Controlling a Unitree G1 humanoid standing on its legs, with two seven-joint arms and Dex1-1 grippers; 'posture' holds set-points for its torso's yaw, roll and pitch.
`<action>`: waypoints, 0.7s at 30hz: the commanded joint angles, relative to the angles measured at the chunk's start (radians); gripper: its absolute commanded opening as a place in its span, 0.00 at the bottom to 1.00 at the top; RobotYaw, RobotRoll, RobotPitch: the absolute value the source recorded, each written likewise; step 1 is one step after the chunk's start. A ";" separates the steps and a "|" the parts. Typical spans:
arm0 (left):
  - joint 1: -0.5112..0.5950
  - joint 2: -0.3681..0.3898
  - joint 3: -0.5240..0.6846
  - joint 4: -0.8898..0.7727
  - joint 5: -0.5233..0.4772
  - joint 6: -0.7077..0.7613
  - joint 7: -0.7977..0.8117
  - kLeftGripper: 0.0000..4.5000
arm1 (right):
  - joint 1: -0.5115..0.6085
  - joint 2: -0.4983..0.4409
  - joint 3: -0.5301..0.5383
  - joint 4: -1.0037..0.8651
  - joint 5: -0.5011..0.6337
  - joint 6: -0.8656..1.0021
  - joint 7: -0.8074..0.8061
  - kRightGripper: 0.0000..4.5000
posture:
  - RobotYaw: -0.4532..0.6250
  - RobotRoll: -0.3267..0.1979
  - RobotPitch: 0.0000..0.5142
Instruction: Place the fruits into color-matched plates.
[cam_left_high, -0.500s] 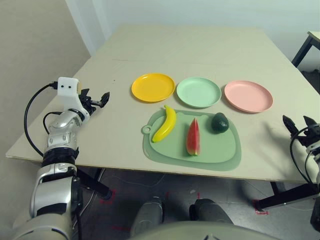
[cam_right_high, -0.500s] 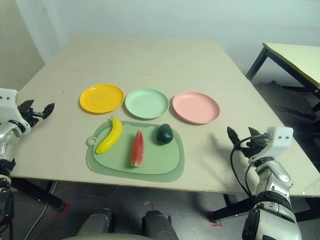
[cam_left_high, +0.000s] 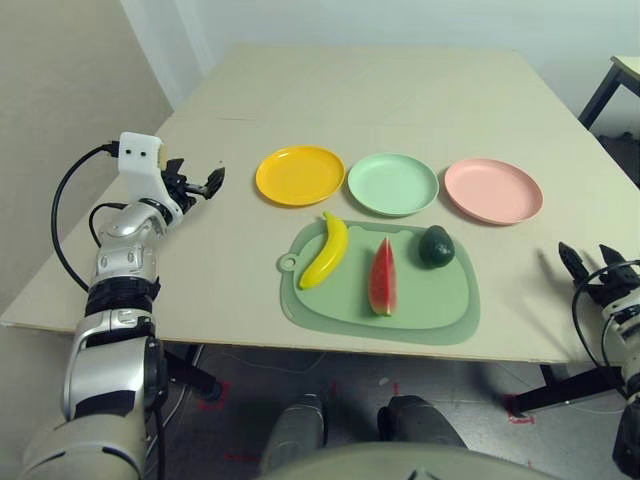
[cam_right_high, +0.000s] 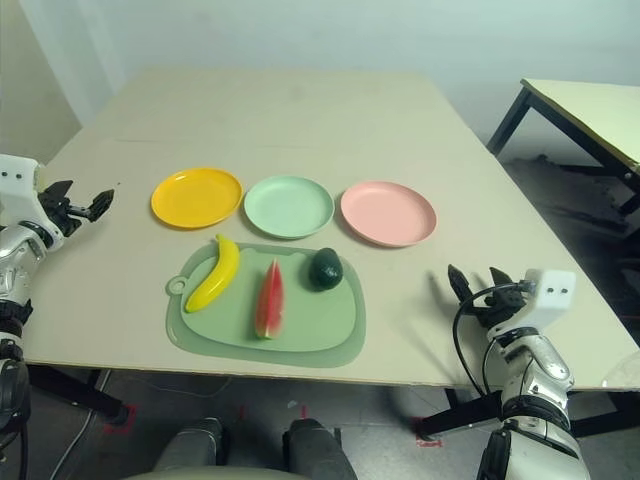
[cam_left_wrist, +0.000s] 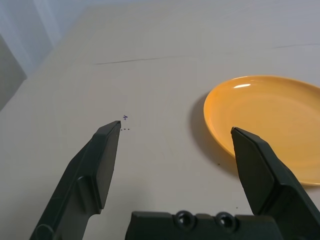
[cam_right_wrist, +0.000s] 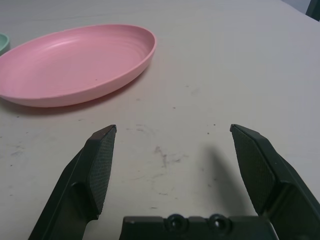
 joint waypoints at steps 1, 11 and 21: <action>0.024 -0.019 0.027 -0.011 -0.036 0.021 -0.003 1.00 | -0.006 -0.028 -0.013 -0.001 0.007 0.009 0.004 1.00 | 0.38 0.62 0.07; 0.174 0.078 -0.076 -0.329 -0.267 0.213 -0.708 1.00 | -0.098 -0.128 -0.008 -0.110 0.007 0.044 0.001 1.00 | 0.40 0.62 0.09; 0.175 0.167 -0.203 -0.456 -0.293 0.214 -1.071 1.00 | -0.353 -0.485 0.348 -0.589 -0.198 0.156 0.374 1.00 | 0.32 0.62 0.10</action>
